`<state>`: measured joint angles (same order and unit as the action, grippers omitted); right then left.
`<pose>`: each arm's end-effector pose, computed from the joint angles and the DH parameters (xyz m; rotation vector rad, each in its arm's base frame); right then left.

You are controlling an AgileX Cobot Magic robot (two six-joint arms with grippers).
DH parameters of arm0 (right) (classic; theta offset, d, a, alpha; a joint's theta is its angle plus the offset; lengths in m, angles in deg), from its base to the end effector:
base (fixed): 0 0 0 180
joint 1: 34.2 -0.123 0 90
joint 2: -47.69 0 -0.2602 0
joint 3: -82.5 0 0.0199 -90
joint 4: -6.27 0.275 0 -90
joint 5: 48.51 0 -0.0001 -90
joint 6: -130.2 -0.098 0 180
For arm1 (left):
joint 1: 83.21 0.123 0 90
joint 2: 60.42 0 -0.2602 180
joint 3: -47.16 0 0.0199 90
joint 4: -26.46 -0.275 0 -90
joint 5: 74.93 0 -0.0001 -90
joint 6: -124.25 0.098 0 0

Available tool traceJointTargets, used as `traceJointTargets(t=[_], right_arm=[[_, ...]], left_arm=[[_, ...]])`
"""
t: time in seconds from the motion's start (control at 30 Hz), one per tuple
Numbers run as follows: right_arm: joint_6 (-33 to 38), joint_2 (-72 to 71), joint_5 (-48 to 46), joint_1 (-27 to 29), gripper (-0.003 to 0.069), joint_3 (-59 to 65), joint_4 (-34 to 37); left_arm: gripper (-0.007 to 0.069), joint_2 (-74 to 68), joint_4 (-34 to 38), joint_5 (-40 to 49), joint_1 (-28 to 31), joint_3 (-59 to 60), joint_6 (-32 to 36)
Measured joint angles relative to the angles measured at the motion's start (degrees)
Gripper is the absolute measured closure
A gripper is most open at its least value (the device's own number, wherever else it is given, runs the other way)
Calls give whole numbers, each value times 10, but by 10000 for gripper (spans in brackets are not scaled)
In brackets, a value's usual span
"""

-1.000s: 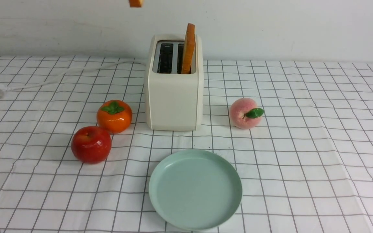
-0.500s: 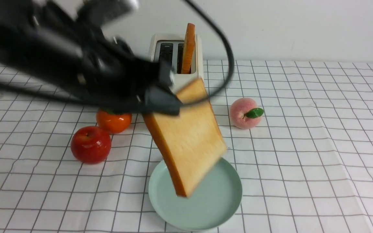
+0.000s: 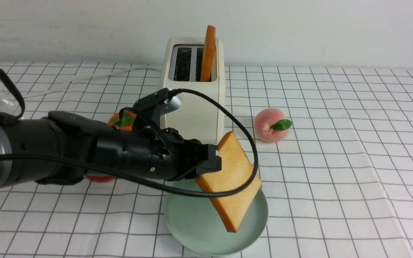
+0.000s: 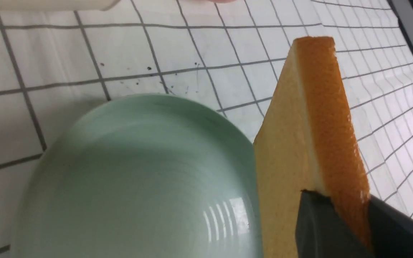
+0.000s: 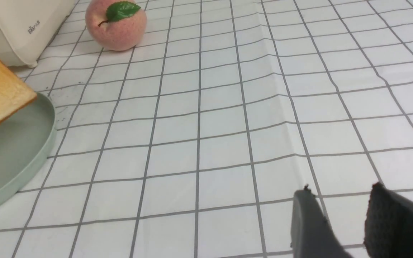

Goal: Take toasted bread from bread machine on white checkered table place on plate.
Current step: 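Place the slice of bread on the plate with the left gripper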

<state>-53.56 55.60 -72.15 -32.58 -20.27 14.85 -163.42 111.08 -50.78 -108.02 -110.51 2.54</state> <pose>0.1074 0.0028 0.1707 0.1783 1.8893 0.1756 0.3146 -0.1895 0.1790 0.2219 2.3220 -0.9331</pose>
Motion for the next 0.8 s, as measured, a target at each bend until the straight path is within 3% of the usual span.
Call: traceJointTargets(t=[0.2,0.53,0.7,0.8], right_arm=[[0,0,0,0,420,0,0],[0,0,0,0,420,0,0],[0,0,0,0,420,0,0],[0,0,0,0,420,0,0]], left_arm=[[537,-6,-37,18,1,0,1],[522,-42,-37,0,1,0,5],[382,-42,-37,-20,1,0,21],[231,-42,-38,-19,1,0,43]])
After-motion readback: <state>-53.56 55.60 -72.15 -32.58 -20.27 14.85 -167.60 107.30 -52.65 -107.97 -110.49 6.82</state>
